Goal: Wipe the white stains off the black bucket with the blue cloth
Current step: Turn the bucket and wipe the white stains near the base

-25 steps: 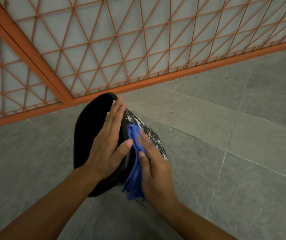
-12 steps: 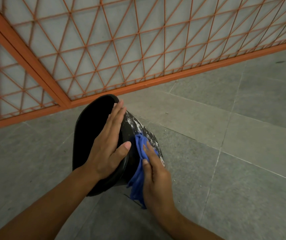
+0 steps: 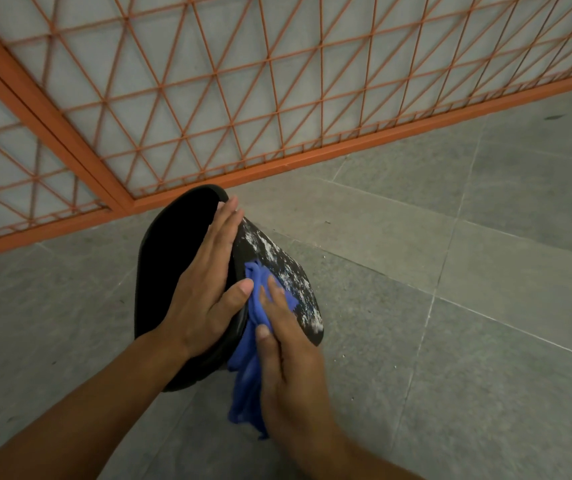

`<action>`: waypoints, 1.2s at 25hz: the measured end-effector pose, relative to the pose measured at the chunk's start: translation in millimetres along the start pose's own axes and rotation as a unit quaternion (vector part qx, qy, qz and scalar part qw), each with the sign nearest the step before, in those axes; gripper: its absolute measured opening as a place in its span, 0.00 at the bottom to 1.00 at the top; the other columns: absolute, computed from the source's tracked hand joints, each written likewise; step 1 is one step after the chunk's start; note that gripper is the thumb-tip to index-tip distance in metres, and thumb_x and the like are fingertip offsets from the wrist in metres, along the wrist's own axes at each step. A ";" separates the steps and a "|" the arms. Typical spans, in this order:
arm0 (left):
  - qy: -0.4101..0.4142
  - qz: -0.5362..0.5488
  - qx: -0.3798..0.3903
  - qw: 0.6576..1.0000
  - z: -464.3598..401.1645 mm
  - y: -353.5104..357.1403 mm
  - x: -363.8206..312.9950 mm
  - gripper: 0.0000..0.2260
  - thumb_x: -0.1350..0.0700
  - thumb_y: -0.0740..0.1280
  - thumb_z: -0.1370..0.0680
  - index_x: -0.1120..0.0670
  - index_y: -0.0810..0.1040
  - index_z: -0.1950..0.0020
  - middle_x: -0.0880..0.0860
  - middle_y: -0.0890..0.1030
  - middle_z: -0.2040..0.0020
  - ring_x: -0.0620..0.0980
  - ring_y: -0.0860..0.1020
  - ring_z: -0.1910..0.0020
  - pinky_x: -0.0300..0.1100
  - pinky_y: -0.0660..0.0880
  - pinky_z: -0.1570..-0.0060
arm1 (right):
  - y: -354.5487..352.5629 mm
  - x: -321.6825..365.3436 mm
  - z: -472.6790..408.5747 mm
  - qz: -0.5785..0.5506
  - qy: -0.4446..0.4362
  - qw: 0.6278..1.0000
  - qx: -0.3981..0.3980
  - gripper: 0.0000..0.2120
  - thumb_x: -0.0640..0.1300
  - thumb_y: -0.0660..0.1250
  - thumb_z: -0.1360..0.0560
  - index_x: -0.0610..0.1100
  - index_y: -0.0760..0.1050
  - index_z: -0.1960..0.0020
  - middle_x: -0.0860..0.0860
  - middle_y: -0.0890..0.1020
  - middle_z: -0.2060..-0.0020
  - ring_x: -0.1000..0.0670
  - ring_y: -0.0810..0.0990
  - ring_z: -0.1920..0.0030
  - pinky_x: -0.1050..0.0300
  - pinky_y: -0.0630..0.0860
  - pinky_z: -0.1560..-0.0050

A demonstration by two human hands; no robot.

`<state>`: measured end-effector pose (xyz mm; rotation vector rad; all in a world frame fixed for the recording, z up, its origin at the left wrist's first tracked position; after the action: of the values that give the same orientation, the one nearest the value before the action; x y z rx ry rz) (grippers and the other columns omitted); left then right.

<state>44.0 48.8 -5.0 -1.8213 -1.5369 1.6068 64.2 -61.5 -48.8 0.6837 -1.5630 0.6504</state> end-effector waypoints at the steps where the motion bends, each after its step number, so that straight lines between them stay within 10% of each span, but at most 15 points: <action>1: -0.006 0.002 -0.002 1.000 -1.3 -0.9 2.4 0.41 0.32 0.48 0.23 0.62 0.54 0.23 0.54 0.51 0.21 0.46 0.48 0.21 0.35 0.48 0.26 | -0.8 0.3 -9.8 0.004 -0.012 1.000 0.002 0.19 0.49 0.54 0.22 0.53 0.61 0.32 0.57 0.66 0.31 0.63 0.61 0.31 0.66 0.59 0.31; 9: -0.011 0.016 -0.002 1.000 0.6 0.4 1.3 0.34 0.45 0.55 0.24 0.62 0.54 0.23 0.53 0.52 0.21 0.43 0.48 0.22 0.33 0.48 0.26 | 1.2 7.0 -0.7 -0.010 -0.011 1.000 -0.002 0.19 0.50 0.54 0.23 0.56 0.61 0.33 0.58 0.66 0.31 0.63 0.61 0.31 0.65 0.59 0.30; 26: -0.002 0.026 -0.007 1.000 4.1 -3.8 4.5 0.38 0.33 0.48 0.22 0.60 0.54 0.22 0.50 0.52 0.21 0.46 0.49 0.21 0.47 0.49 0.24 | -5.2 -5.7 -5.5 0.015 0.011 1.000 -0.009 0.18 0.51 0.54 0.24 0.51 0.66 0.34 0.60 0.68 0.33 0.65 0.63 0.33 0.65 0.61 0.31; 30: -0.029 0.060 -0.010 0.998 1.6 -4.2 11.5 0.40 0.31 0.49 0.23 0.61 0.56 0.23 0.51 0.52 0.21 0.45 0.49 0.21 0.37 0.49 0.25 | 1.9 4.8 -24.0 0.017 -0.032 0.999 0.022 0.17 0.45 0.56 0.22 0.48 0.66 0.34 0.58 0.68 0.33 0.65 0.63 0.33 0.68 0.61 0.32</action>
<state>38.5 59.2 -8.7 -1.9272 -1.4985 1.7170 78.3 -42.7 -41.8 0.7177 -1.6272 0.6962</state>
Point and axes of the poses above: each hand's wrist, its own z-axis away from the middle knuckle, its own y-axis out of the palm, x = y × z, the point moved 10 cm from there along -z, towards the middle knuckle
